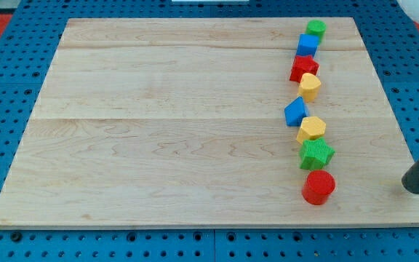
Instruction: Place the green star towards the top left
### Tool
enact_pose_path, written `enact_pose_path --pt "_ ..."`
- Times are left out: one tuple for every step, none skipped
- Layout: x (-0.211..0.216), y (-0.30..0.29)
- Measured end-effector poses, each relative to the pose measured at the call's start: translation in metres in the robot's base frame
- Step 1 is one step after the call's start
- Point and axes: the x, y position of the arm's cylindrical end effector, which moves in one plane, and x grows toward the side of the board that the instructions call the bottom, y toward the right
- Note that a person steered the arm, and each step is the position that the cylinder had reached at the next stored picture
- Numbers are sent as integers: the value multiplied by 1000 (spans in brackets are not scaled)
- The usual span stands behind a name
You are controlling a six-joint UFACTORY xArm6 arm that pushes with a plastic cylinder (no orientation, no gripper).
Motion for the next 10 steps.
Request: enact_pose_path --pt "-2 0" --pt "-7 0" --pt "-10 0" --pt "-10 0" --pt "-12 -4" --pt "-26 -26" --pt "-39 -55" --pt "-41 -105" --pt "-55 -207" --pt "-94 -284"
